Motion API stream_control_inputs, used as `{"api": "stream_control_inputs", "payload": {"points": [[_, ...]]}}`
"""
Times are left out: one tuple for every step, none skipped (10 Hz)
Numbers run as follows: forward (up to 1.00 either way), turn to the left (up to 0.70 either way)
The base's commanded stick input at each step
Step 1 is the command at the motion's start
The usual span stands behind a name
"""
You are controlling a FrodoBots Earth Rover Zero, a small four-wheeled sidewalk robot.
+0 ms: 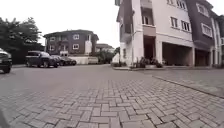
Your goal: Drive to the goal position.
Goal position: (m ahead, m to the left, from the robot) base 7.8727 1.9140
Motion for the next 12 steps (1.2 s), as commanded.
{"api": "stream_control_inputs", "payload": {"points": [[0.7, 0.0], [0.7, 0.0], [0.7, 0.0], [0.7, 0.0], [0.7, 0.0], [0.7, 0.0], [0.7, 0.0], [0.7, 0.0], [0.7, 0.0], [0.7, 0.0], [0.7, 0.0], [0.7, 0.0]]}}
